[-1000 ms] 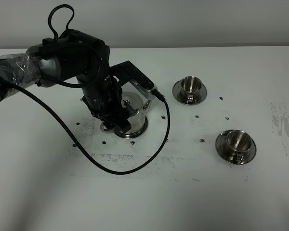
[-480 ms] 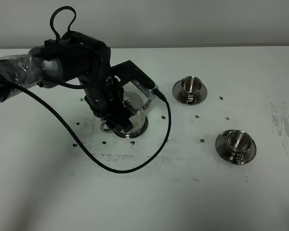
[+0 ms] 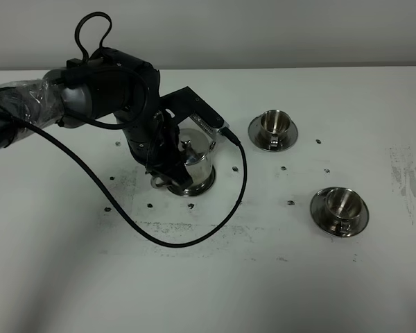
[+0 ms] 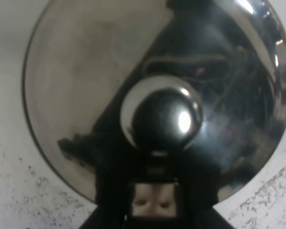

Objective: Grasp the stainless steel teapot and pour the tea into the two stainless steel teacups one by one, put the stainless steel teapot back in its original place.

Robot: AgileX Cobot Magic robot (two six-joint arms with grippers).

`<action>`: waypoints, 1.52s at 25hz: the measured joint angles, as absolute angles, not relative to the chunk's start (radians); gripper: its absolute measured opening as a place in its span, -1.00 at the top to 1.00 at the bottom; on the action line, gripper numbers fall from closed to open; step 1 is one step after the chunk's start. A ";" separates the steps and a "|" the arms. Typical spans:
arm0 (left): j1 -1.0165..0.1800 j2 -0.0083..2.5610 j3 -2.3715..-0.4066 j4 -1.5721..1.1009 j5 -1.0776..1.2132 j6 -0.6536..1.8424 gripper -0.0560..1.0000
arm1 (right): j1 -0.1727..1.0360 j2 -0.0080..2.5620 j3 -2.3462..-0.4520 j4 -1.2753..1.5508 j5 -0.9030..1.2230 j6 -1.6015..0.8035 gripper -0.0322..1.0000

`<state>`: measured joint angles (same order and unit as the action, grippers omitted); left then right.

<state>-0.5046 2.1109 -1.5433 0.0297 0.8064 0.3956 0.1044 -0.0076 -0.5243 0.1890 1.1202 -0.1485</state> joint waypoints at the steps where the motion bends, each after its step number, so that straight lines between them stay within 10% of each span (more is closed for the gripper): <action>1: -0.505 2.111 -1.543 0.030 0.805 0.396 0.56 | 0.104 -0.008 -0.524 0.189 1.120 -0.148 0.02; 25: -0.576 1.916 -1.557 0.024 0.913 0.524 0.56 | 0.104 -0.008 -0.524 0.189 1.120 -0.148 0.02; 38: -0.703 2.156 -1.972 0.013 1.085 0.710 0.56 | 0.104 -0.008 -0.524 0.189 1.120 -0.148 0.02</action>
<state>-0.7028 2.1558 -1.9719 0.0126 1.0848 0.7104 0.1044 -0.0076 -0.5243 0.1890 1.1202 -0.1485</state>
